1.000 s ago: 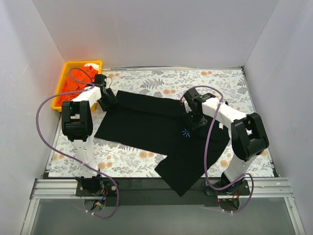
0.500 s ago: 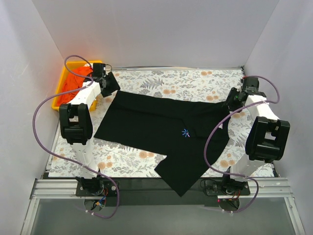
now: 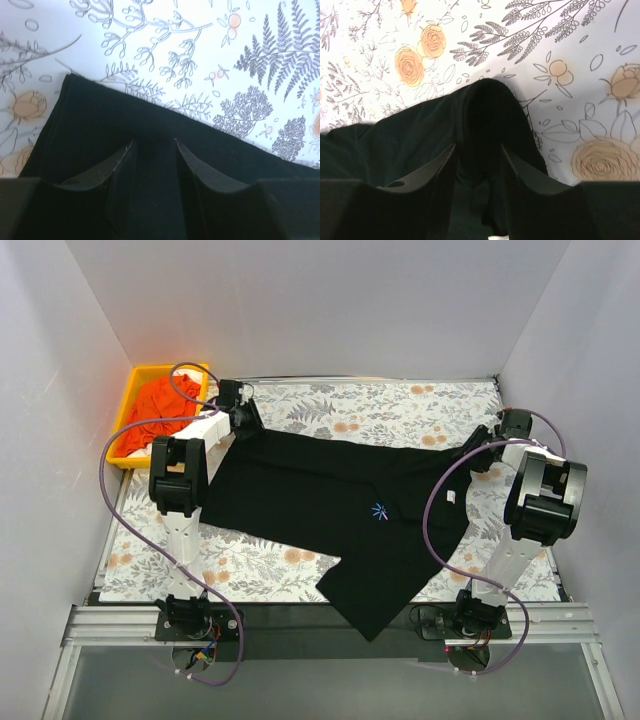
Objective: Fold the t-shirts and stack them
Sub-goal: Fold the tshirt
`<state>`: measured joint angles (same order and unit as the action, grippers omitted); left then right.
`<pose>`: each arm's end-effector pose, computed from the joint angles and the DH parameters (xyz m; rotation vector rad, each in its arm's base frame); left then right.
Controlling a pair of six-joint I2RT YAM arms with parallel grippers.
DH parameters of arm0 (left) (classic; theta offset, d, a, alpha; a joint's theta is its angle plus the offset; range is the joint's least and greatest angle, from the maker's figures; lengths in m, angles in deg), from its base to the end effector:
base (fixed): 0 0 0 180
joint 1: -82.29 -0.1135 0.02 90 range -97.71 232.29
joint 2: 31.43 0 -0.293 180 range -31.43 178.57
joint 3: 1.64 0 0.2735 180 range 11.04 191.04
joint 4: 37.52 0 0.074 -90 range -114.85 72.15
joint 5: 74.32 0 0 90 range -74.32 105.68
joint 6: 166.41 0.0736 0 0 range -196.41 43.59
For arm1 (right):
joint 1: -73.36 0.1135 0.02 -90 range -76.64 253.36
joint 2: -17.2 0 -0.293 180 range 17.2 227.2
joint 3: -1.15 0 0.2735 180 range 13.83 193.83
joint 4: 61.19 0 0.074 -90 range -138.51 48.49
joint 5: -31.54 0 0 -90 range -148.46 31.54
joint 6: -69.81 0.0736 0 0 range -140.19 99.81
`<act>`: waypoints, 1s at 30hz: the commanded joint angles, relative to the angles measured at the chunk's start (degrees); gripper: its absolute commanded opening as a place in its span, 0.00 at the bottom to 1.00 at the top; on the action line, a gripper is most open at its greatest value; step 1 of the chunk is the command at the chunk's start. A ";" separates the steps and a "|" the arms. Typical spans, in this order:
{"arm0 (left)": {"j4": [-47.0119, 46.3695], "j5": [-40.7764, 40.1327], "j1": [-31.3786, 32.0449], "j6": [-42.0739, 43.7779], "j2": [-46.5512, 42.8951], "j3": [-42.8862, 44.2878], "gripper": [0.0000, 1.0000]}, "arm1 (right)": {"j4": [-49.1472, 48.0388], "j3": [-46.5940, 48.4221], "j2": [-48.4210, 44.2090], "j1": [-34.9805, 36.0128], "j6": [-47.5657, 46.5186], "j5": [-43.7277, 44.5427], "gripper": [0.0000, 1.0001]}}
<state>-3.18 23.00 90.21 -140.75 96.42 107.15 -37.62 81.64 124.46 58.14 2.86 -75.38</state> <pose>0.5394 -0.0845 0.1375 -1.1915 2.3387 -0.6473 0.4334 -0.0957 0.1589 0.6760 2.3473 0.4220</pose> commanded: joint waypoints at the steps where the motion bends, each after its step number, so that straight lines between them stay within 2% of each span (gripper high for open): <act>1: -1.63 -0.45 -0.19 0.62 0.64 1.88 0.36 | -4.82 2.94 1.80 -0.16 0.95 -2.67 0.39; 3: -1.90 -0.98 -0.19 0.44 1.60 1.36 0.33 | -5.27 3.81 2.95 -0.24 0.77 -3.37 0.36; 6: -1.90 -3.35 -0.28 -0.61 2.40 -0.05 0.28 | -5.71 4.70 5.14 -1.03 0.95 -3.90 0.22; 7: -1.90 -4.75 -0.28 -1.49 2.75 -0.40 0.26 | -5.88 5.39 5.93 -1.65 1.03 -3.90 0.13; 8: -1.72 -5.55 -0.36 -2.19 2.84 -0.84 0.23 | -6.06 5.75 6.38 -2.09 0.95 -3.81 0.07; 10: -1.63 -6.60 -0.80 -3.60 3.28 -1.81 0.21 | -6.15 7.41 7.95 -3.31 0.60 -3.81 0.01; 17: 0.21 -7.75 -1.51 -10.45 4.69 -0.76 0.18 | -5.97 15.40 13.84 -5.87 -1.07 -3.90 0.01; 21: 0.30 -7.40 -1.51 -11.60 6.09 1.26 0.22 | -5.89 19.62 17.18 -6.13 -1.16 -5.57 0.01; 24: 0.30 -4.94 -1.51 -11.25 7.23 3.90 0.29 | -5.71 21.30 18.86 -6.13 -0.99 -6.62 0.01; 26: 0.30 -4.59 -1.51 -10.73 6.97 5.65 0.40 | -5.62 21.66 18.60 -6.13 -1.07 -7.06 0.05; 27: 0.30 -4.59 -1.51 -10.29 5.84 6.01 0.44 | -5.27 21.66 18.16 -6.13 -1.16 -7.33 0.09; 28: 0.21 -4.85 -1.51 -9.50 5.13 6.19 0.48 | -5.10 21.66 17.03 -6.05 -1.86 -7.42 0.19; 30: 0.30 -5.37 -1.51 -8.71 2.94 5.93 0.58 | -3.34 21.66 14.40 -5.78 -2.83 -6.28 0.28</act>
<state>-6.89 21.22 89.69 -151.85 101.07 113.05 -40.96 100.72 142.80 53.11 2.27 -83.12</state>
